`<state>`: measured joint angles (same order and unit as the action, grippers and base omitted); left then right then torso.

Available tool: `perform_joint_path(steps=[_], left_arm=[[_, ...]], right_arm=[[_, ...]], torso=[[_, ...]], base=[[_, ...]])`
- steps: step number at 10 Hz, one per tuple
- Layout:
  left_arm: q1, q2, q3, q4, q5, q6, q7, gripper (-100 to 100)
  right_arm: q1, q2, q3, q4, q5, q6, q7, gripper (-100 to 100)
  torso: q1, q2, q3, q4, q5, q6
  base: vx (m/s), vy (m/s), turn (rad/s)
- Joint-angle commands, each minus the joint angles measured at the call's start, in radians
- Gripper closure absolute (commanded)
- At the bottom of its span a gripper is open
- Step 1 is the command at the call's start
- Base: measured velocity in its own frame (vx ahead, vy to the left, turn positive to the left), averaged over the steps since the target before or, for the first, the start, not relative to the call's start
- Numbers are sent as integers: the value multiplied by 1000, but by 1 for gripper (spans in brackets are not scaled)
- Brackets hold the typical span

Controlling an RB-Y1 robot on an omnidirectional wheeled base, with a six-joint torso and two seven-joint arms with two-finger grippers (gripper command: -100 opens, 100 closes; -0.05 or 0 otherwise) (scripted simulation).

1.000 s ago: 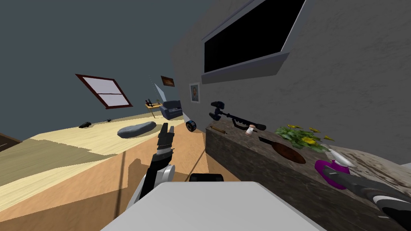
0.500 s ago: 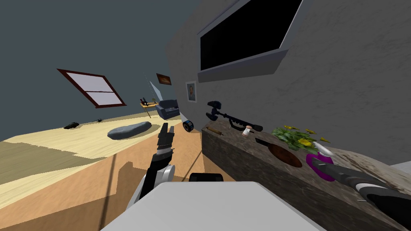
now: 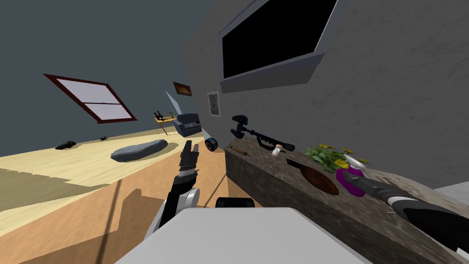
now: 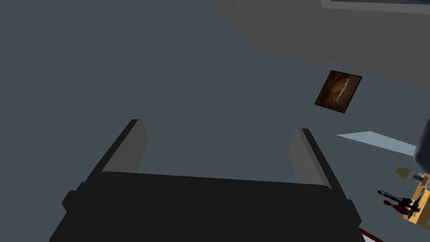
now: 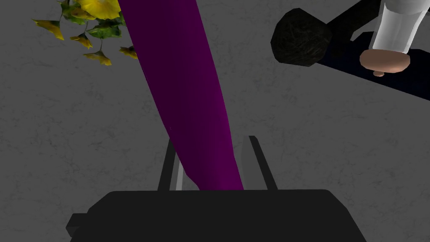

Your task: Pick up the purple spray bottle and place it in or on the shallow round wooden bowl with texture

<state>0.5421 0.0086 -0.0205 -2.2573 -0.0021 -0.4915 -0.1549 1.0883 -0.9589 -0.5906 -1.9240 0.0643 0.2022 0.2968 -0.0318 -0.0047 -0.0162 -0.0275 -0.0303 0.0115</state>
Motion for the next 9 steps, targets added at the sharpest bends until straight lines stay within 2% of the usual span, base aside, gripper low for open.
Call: perform_joint_path(steps=[1,3,4,5,9], left_arm=[[0,0,0,0,0,0,0,0],[0,0,0,0,0,0,0,0],[0,0,0,0,0,0,0,0],[0,0,0,0,0,0,0,0],[0,0,0,0,0,0,0,0]], right_arm=[[-3,-9,-4,-28,-31,9,-11,100],[-4,-15,-8,-52,-57,15,-19,100],[-10,-11,-1,-43,-45,16,-13,100],[-11,-13,-2,-44,-47,17,-14,-100],[-11,-13,-2,-44,-47,17,-14,-100]], torso=[[0,0,0,0,0,0],[1,1,1,1,0,0],[3,2,2,1,0,0],[6,4,3,1,0,1],[10,7,4,2,1,1]], base=[[64,-141,-34],[49,-105,-25],[22,-39,12],[5,-9,4],[0,0,0]])
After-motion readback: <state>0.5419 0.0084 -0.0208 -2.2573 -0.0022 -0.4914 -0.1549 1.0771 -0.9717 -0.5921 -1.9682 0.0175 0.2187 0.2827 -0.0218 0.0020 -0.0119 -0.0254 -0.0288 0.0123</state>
